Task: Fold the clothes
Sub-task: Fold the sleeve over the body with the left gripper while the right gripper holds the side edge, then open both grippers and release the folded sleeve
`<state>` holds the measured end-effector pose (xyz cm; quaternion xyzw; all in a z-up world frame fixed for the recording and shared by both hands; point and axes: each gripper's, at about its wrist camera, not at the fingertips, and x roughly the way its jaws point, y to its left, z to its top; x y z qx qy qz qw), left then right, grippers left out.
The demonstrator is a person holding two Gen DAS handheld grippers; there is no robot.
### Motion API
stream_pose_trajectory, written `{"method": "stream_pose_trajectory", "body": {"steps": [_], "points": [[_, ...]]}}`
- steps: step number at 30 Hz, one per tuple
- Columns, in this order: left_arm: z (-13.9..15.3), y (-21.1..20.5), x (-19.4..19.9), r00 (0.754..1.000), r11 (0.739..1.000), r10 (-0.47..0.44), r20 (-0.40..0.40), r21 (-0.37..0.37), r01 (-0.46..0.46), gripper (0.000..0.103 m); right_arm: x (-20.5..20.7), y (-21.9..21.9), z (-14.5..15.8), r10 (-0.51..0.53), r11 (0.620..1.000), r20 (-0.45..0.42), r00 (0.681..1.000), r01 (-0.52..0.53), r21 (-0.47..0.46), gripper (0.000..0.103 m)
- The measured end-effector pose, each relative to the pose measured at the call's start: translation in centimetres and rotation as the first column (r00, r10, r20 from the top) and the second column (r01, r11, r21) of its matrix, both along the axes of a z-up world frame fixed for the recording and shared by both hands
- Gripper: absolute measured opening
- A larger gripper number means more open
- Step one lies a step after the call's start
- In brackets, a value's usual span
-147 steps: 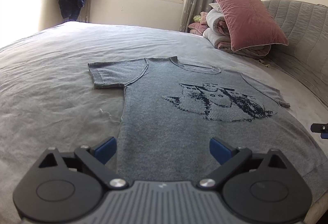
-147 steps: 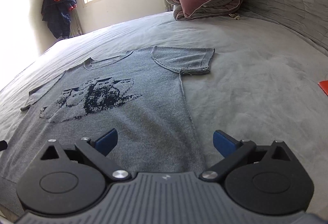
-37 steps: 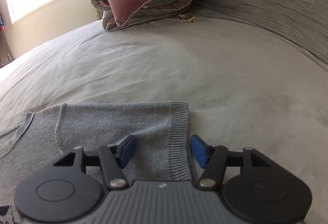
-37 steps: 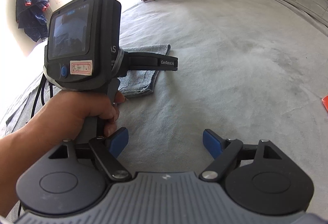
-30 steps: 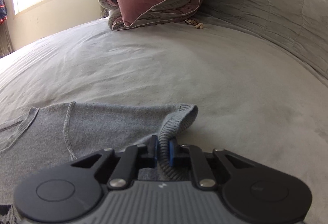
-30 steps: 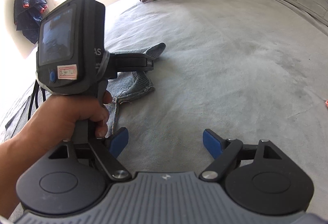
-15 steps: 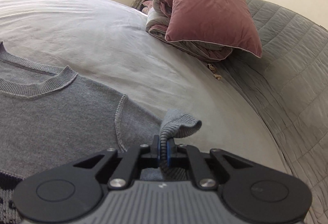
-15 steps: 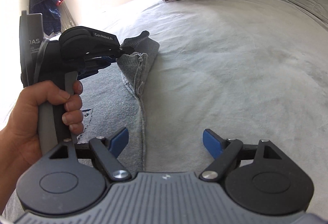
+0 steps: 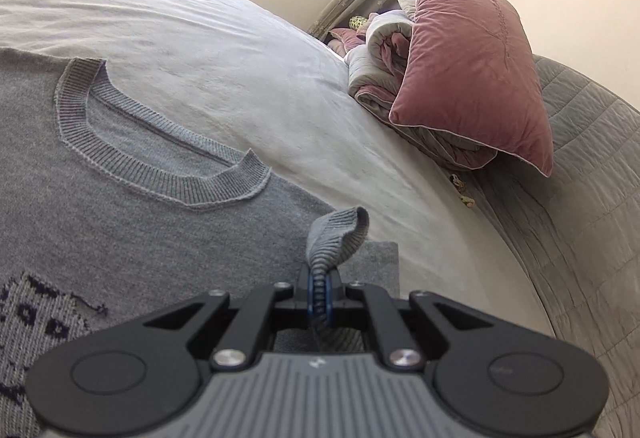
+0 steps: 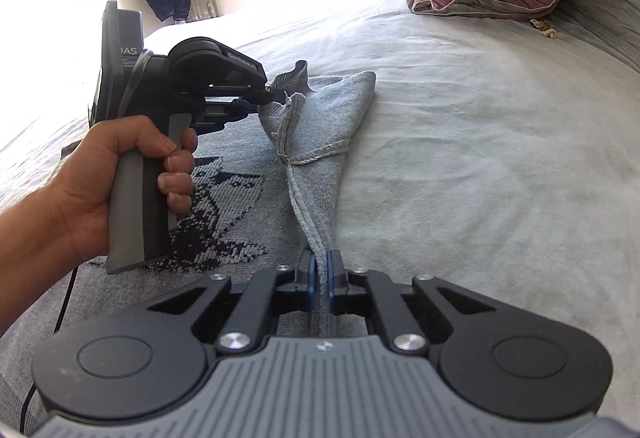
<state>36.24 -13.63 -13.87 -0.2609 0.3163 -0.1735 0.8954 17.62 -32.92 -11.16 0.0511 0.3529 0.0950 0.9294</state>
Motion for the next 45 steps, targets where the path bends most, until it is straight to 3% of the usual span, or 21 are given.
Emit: {"method": "stream_pose_trajectory", "body": {"steps": [11,13,14,16,17,19,20,21,22,27,30,35,40,45], "points": [[1.2,3.5,0.2,0.996,0.999,0.051,0.080,-0.009,-0.050,0.005,0.9,2.3,0.8,0.061,0.998,0.044,0.997,-0.062,0.026,0.004],[0.6,4.3,0.4,0.996,0.997,0.070,0.063,0.009,-0.070,0.006,0.9,2.4,0.7,0.076,0.996,0.033,0.997,-0.077,0.054,0.007],[0.3,4.7,0.6,0.995,0.997,0.080,0.054,0.018,-0.081,0.006,0.9,2.3,0.7,0.085,0.994,0.026,0.996,-0.086,0.072,0.013],[-0.7,5.6,1.1,0.995,0.994,0.103,-0.005,0.029,-0.103,0.009,0.8,2.1,0.6,0.103,0.988,0.011,0.995,-0.104,0.110,0.018],[-1.1,6.1,1.3,0.994,0.994,0.106,-0.033,0.023,-0.106,0.015,0.8,2.0,0.6,0.113,0.985,0.004,0.994,-0.112,0.129,0.020],[-1.6,7.3,1.0,0.993,0.994,0.105,-0.062,-0.035,-0.107,0.023,0.7,1.8,0.5,0.132,0.977,-0.009,0.991,-0.129,0.167,0.034],[-1.5,7.7,0.7,0.992,0.992,0.111,-0.065,-0.048,-0.114,0.032,0.7,1.8,0.5,0.142,0.973,-0.016,0.990,-0.137,0.186,0.045],[-1.2,7.8,0.3,0.992,0.992,0.115,-0.059,-0.044,-0.118,0.041,0.6,1.7,0.4,0.152,0.968,-0.022,0.988,-0.144,0.205,0.047],[-0.9,7.8,0.1,0.992,0.993,0.114,-0.053,-0.033,-0.116,0.044,0.5,1.5,0.4,0.159,0.963,-0.027,0.987,-0.149,0.224,0.047],[0.6,6.4,-1.2,0.996,0.998,0.045,-0.080,0.037,-0.042,0.057,-0.8,-0.4,-0.2,0.137,0.945,-0.059,0.989,-0.113,0.306,0.047],[1.3,4.7,-2.3,0.996,0.996,-0.009,-0.087,0.089,0.017,0.064,-1.7,-0.7,0.1,0.135,0.953,-0.056,0.989,-0.114,0.279,0.047],[2.3,2.2,-4.6,0.996,0.980,-0.061,-0.070,0.186,0.073,0.064,-3.5,-1.0,0.9,0.146,0.964,-0.048,0.988,-0.131,0.233,0.047],[1.9,1.5,-7.0,0.984,0.974,-0.119,-0.133,0.179,0.142,0.064,-5.7,-1.6,1.1,0.179,0.963,-0.051,0.982,-0.165,0.212,0.047],[1.8,1.2,-9.7,0.975,0.968,-0.157,-0.157,0.173,0.184,0.062,-7.1,-3.1,0.2,0.174,0.957,-0.092,0.980,-0.147,0.251,0.047]]}}
